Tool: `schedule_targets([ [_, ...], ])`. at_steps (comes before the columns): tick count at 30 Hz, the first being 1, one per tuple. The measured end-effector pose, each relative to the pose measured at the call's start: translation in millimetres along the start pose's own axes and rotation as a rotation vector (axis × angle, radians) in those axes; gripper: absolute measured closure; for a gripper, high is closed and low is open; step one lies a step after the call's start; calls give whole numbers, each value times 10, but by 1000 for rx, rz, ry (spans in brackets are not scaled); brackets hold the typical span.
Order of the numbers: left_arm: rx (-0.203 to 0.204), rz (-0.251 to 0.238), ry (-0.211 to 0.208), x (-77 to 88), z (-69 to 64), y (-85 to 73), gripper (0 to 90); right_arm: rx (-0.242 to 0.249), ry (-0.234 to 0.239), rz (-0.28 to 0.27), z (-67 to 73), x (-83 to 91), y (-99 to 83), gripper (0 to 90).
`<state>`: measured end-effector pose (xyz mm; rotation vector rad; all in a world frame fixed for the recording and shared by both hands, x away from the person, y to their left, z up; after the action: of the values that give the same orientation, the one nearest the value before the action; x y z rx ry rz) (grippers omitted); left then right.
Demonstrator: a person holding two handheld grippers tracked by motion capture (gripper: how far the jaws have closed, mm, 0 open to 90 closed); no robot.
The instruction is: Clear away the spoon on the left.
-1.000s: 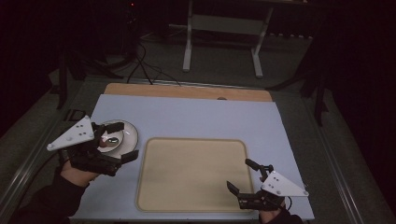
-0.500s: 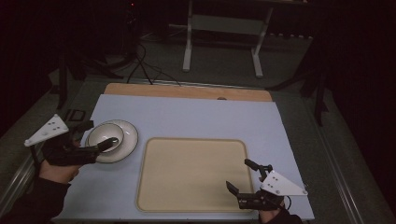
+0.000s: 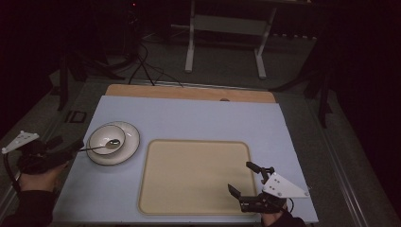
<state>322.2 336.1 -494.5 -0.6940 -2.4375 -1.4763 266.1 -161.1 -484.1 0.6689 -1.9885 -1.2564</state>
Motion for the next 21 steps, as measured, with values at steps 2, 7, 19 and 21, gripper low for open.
schedule_targets([
  [2,34,-5,23,-1,80,-30,157,-1,0,2,-1,-2,-4,106],
  [7,117,-8,83,-7,215,-114,172,-5,3,2,-1,-6,-8,106],
  [19,246,29,121,-127,289,-329,402,-8,11,6,7,-10,-17,106],
  [21,265,23,124,-133,292,-344,461,-6,13,7,13,-12,-16,106],
])
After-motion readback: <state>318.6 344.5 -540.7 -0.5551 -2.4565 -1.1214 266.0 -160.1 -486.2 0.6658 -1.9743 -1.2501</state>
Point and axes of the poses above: each handheld gripper's, and its own axes: x roughly backward along the jaws, y roughly out of its top, z roughly to its left, the point moved 10 cm from there along -x, roughly forward along the jaws, and after that the axes turned 13 degrees about x, right-handed, at the moved point
